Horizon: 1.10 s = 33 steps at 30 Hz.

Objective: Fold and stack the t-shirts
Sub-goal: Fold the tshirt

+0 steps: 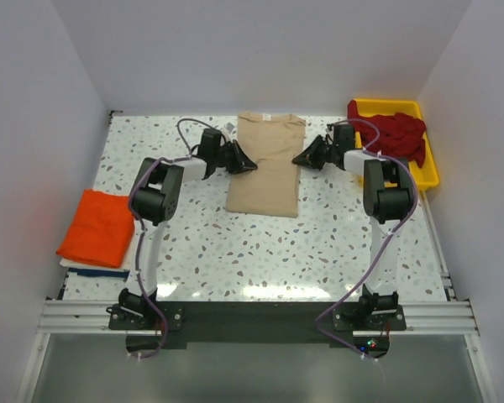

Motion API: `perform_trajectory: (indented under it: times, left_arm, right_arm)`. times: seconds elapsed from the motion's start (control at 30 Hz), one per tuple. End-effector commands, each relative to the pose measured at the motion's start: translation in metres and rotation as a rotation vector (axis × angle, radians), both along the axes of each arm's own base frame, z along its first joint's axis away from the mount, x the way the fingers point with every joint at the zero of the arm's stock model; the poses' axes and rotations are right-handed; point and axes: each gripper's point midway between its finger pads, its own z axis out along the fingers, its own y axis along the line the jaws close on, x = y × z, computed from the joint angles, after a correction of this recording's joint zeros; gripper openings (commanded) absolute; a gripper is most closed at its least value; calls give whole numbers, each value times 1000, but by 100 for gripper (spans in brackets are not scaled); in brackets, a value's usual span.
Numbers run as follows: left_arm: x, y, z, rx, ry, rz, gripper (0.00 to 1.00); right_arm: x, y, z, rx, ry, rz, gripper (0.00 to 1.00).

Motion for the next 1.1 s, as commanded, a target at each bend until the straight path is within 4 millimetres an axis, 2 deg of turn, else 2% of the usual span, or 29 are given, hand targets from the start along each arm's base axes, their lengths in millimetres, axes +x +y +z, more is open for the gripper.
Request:
perform_trajectory:
  times: [0.0, 0.17, 0.3, 0.43, 0.63, 0.8, 0.83, 0.93, 1.03, 1.07]
  left_arm:
    - [6, 12, 13, -26, -28, 33, 6]
    - [20, 9, 56, -122, -145, -6, 13]
    - [29, 13, 58, -113, -156, -3, 18]
    - [34, 27, 53, -125, -148, 32, 18]
    - [38, 40, 24, -53, -94, 79, 18]
    - [20, 56, -10, 24, -2, 164, 11]
    - [10, 61, -22, 39, 35, 183, 10]
    - [1, 74, -25, 84, 59, 254, 7]
    - [-22, 87, -33, 118, 106, 308, 6]
    - [-23, 88, -24, 114, 89, 319, 6]
  right_arm:
    - [2, 5, -1, 5, 2, 29, 11]
    - [-4, 3, -8, -19, 35, 41, 11]
    - [-4, -1, -8, -49, 35, 43, 11]
    - [-3, -3, -10, -76, 42, 42, 11]
    - [-2, -3, -11, -84, 43, 45, 11]
    - [-5, -6, -14, -95, 48, 41, 11]
    - [-6, -6, -14, -98, 47, 40, 11]
    - [-11, -9, -17, -112, 54, 37, 11]
    - [-21, -12, -22, -132, 70, 35, 11]
    - [-24, -13, -24, -147, 75, 32, 11]
